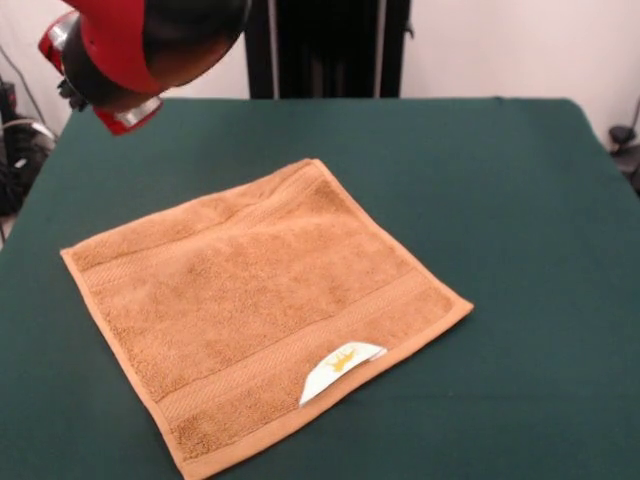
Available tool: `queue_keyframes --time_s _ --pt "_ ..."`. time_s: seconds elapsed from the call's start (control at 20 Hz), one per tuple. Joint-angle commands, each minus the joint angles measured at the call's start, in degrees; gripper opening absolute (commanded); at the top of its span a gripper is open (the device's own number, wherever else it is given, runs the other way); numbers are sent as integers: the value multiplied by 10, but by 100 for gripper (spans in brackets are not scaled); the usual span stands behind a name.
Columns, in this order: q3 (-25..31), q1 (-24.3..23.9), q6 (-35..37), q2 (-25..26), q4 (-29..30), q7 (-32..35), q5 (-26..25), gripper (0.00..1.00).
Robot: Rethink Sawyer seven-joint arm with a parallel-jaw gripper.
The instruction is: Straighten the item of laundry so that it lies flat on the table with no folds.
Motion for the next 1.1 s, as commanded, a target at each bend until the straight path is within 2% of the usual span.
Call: queue_keyframes --time_s 0.05,0.1,0.25,0.35,0.6,0.9,1.1 --pt "140 -84 -132 -80 112 -264 48 0" --pt "146 -88 -148 -80 115 -255 50 0" --pt "169 -94 -126 -68 77 -252 49 0" --pt "185 -102 -133 -76 84 -241 58 0" --pt "225 -124 -213 -93 116 -230 64 0" --pt "247 -128 -241 -101 116 -247 45 0" --pt "277 -146 -270 -110 141 -224 68 0"
